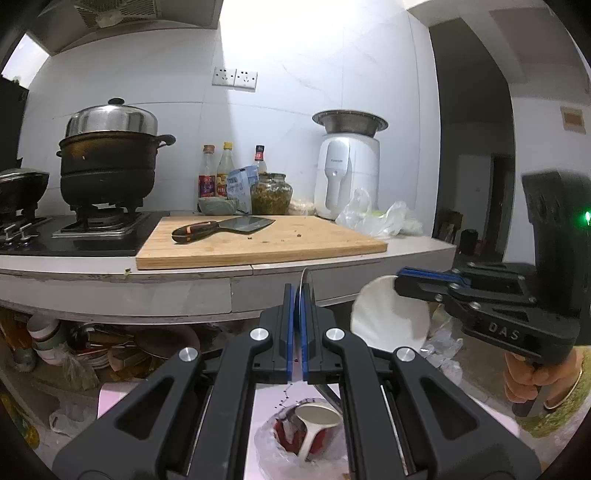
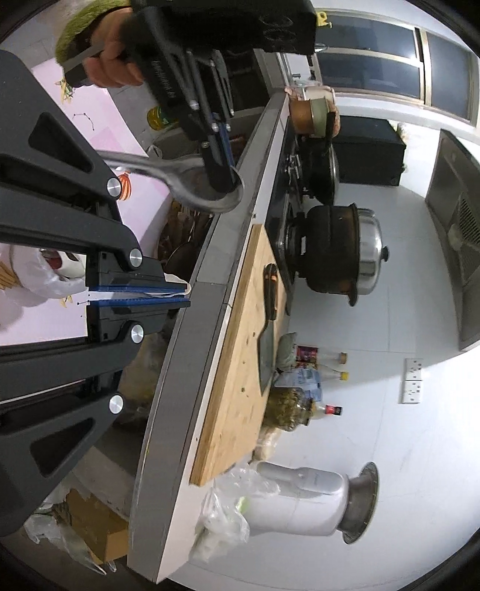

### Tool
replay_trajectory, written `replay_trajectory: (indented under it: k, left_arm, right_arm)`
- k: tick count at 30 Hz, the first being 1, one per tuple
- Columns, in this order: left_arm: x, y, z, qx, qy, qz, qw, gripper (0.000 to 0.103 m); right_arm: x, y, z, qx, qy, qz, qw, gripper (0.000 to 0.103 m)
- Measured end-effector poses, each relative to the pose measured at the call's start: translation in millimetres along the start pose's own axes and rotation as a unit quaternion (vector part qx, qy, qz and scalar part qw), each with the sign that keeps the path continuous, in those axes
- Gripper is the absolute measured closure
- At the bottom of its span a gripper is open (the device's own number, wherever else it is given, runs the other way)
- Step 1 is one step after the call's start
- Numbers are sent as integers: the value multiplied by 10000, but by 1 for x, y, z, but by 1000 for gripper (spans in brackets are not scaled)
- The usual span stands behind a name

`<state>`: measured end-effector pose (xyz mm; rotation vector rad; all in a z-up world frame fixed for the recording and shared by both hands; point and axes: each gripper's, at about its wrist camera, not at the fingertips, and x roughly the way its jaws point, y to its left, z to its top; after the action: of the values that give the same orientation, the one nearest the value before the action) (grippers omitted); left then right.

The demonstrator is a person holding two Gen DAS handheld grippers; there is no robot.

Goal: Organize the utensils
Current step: 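Lower the steel spoon into the bag-lined holder with the left tool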

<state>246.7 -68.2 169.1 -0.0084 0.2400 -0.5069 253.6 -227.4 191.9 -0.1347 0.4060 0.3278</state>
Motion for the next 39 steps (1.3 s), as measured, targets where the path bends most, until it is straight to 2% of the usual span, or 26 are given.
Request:
replay_trajectory:
  k: [5,13,18,28,36,39]
  left_arm:
    - [30,4,-18,129,168,62,9998,101]
    - [54,22,-42,109,352,153,9992,101]
    - [59,28,-53,82,290,37,9995,101]
    - [63,30,-52,219,147,147,9995,101]
    - [68,27,-47,515,0,333,9981,101]
    - [73,24,-54,708,19,405,9967,101]
  right_arm:
    - [35,-7,-5,168,140,89,9997,100]
    - [69,4,-20,-87,293,17,9995,100]
    - [79,10,-30,-280,328,-37,9991,100]
    - [88,7,-31,-321,307,-33,9990,100]
    - [94,7,-25,-425,247,-94,9987,100]
    - [96,14,-31,-676,243,-205,9972,100]
